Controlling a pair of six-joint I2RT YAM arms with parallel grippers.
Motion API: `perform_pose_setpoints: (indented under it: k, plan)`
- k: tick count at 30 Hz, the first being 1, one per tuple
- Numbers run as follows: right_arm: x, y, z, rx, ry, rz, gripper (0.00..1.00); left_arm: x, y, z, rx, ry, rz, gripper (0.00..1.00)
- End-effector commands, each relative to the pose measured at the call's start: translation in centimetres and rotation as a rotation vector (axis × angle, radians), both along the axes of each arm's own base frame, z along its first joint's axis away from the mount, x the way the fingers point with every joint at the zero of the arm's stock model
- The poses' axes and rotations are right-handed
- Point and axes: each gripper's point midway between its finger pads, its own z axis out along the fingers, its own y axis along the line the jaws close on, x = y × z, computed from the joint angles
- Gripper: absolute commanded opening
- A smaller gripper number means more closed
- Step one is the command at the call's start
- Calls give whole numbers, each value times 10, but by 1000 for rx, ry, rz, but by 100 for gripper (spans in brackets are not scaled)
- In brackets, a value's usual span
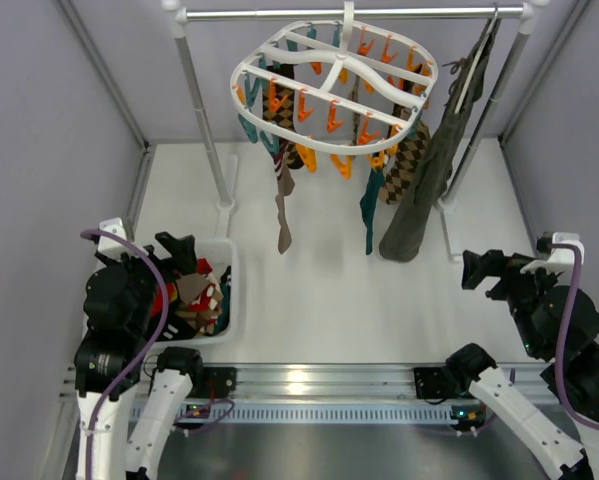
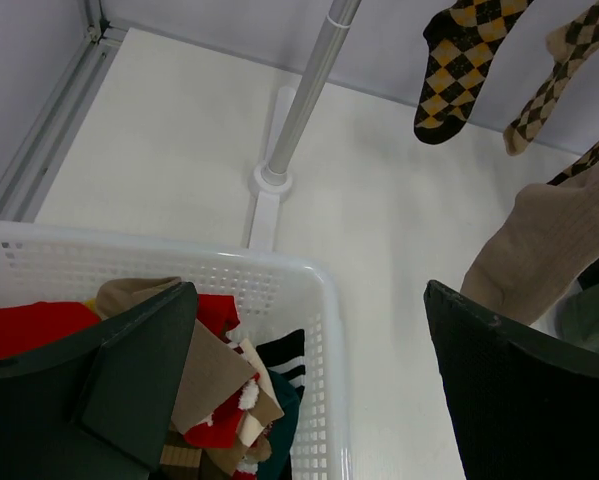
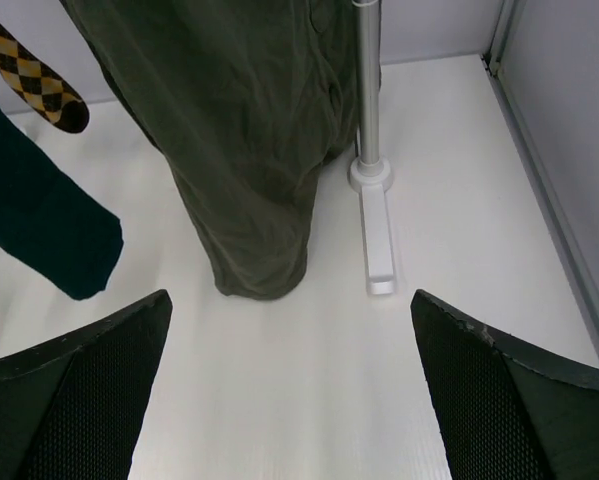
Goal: Remove the socks clipped to the hanger
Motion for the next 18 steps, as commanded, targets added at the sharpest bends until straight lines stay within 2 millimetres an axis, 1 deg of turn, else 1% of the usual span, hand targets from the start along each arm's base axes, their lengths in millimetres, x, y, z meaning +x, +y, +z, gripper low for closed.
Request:
perform_pose_setpoints:
  k: [1,4,5,6,8,9,10,11,12,13,14,15,16,17,18]
  plan:
    - [10,13,9,58,-33,24,99,0,-5,6,-26,-23,-23,98]
    - [17,19,9,123,-73,19,99,0,-2,6,-49,-25,5,99]
    - [21,24,4,125,-83,38,99,-1,0,7,-55,-31,19,99]
    - [22,29,15,147,-141,66,99,-1,4,8,-66,-34,48,99]
    - [10,59,29,200,-221,260,100,-2,4,9,-76,-41,46,99]
    - [9,76,25,238,-226,339,100,-2,3,9,-78,-40,42,98]
    - [-3,102,40,286,-271,499,99,-2,2,7,-80,-36,36,99]
    - [-6,120,38,310,-257,590,99,-1,0,5,-79,-35,28,99]
    - [-10,135,41,355,-233,667,100,2,0,1,-75,-24,27,99]
    - [-11,159,41,371,-191,780,99,3,-1,-2,-70,-17,20,98]
    - [-9,170,39,389,-161,823,99,4,-2,-4,-68,-17,17,99]
    - [-1,181,34,423,-108,841,99,7,-3,-9,-66,-12,12,99]
    - [-3,188,36,437,-102,874,99,8,-4,-11,-66,-13,3,99]
    - [-1,191,46,445,-131,886,99,9,-6,-14,-65,-11,-3,99]
    - [8,195,44,444,-112,862,99,11,-7,-19,-65,-7,-8,99]
